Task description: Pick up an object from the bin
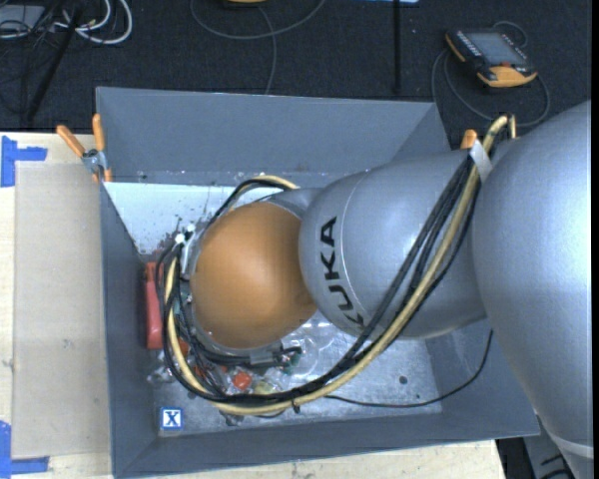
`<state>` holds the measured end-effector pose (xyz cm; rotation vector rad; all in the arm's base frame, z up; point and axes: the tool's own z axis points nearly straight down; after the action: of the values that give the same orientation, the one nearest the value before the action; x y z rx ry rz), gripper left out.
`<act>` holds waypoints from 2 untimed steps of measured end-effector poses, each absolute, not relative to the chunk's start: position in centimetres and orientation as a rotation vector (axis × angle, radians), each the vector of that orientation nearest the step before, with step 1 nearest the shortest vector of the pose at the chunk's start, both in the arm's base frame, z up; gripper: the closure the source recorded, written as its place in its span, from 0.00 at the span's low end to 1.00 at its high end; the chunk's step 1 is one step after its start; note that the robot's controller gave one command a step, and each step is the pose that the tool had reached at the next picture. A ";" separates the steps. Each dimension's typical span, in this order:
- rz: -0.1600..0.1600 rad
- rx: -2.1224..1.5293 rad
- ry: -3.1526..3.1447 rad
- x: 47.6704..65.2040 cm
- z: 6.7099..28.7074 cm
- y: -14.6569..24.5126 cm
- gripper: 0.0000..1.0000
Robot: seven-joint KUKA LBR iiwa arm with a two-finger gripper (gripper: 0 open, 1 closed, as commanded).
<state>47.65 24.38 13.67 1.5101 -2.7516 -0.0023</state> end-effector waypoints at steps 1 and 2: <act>-0.002 1.507 -2.754 47.7 13.7 24.3 0.00; -0.002 1.826 -2.556 47.0 7.1 24.5 1.00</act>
Offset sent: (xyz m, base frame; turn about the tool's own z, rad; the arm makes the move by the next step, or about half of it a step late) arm -0.0073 0.0015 -0.0667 -0.2426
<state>46.99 24.55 7.11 1.8257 -2.5564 -0.0022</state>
